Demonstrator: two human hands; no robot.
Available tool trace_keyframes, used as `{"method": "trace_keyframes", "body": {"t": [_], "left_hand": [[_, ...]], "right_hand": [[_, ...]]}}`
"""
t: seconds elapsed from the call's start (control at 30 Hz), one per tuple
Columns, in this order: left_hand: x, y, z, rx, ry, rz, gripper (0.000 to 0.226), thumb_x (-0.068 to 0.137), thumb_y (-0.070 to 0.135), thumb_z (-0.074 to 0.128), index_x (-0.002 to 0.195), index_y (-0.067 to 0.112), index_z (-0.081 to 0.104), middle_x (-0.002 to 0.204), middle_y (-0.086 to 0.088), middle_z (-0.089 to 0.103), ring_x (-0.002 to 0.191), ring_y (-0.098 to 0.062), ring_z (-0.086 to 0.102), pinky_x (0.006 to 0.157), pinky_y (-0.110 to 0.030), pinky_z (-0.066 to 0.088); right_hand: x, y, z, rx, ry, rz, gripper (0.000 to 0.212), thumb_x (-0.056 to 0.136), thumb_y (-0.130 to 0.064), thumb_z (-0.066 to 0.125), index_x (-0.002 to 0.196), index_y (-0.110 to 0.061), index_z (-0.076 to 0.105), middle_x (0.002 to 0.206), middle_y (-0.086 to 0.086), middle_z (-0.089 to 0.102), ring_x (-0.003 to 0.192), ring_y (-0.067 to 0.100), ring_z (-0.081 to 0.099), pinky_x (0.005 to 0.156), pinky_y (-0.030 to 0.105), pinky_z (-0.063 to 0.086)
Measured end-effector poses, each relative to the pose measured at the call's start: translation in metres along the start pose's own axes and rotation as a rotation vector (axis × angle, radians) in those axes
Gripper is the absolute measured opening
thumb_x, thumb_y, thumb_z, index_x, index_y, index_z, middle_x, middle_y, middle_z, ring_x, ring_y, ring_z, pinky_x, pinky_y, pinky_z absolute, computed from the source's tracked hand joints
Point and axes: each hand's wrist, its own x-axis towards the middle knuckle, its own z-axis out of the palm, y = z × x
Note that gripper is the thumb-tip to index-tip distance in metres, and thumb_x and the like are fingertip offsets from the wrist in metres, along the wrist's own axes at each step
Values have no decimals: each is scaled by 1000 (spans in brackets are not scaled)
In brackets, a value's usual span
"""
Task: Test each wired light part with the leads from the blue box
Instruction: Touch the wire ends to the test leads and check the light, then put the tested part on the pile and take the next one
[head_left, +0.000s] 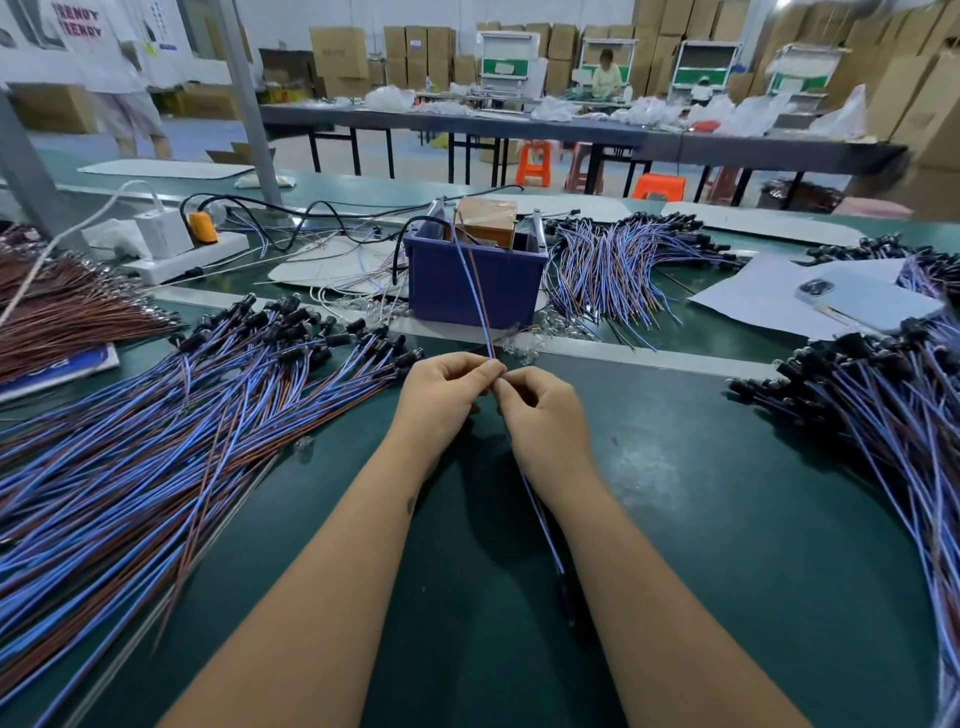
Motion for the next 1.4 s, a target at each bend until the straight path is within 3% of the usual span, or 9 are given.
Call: {"method": "trace_keyframes", "body": {"t": [0.13,0.23,0.4,0.53,0.67,0.93,1.27,1.4], "left_hand": [[0,-1,0,9,-17,1,15,93,13,61,85,10,73,90,-16,72,81,-14,63,70,-26,50],[2,-4,-1,49,34,37,19,96,11,57,81,11,70,78,-4,71,76,-13,63,71,-26,53],[9,-9,-9,139,192,56,21,98,16,53,82,24,64,59,9,65,59,-5,60,62,-23,51],[11,-11,-15,217,280,82,16,97,18,54,92,17,70,60,9,61,52,-1,53,57,-19,45],[11,-11,-16,225,283,93,17,96,18,55,87,24,68,61,6,59,59,-13,52,64,-32,47],[12,-13,-16,266,308,104,16,94,21,58,85,26,70,55,10,56,57,-12,49,56,-27,38],[13,-16,-20,237,332,75,17,94,22,56,85,28,68,59,8,58,55,-13,47,58,-30,40],[15,-16,-20,240,340,59,16,94,21,56,88,21,70,59,9,58,58,-14,50,61,-30,42]], "right_hand": [[1,0,-3,13,17,21,11,92,-17,63,86,-15,71,70,-7,64,66,8,55,64,21,42],[2,0,-4,9,73,33,13,92,-16,62,80,-18,67,68,-8,63,64,7,53,60,16,41],[2,0,-7,122,187,120,19,95,-16,56,77,-22,60,70,-3,60,67,15,53,69,34,49],[4,-1,-7,162,215,144,19,96,-16,55,79,-24,59,71,-1,60,66,15,52,69,35,49],[4,-1,-7,140,207,148,20,95,-17,55,78,-26,59,71,-2,61,66,15,54,70,36,50],[4,-2,-7,125,174,154,20,94,-16,56,77,-25,61,70,-2,62,69,15,56,73,39,52],[4,-1,-8,101,145,152,24,94,-16,58,73,-27,61,66,-4,60,67,15,55,70,38,52],[5,-2,-8,122,130,158,20,93,-15,58,74,-21,63,63,-3,58,62,15,50,65,32,46]]}}
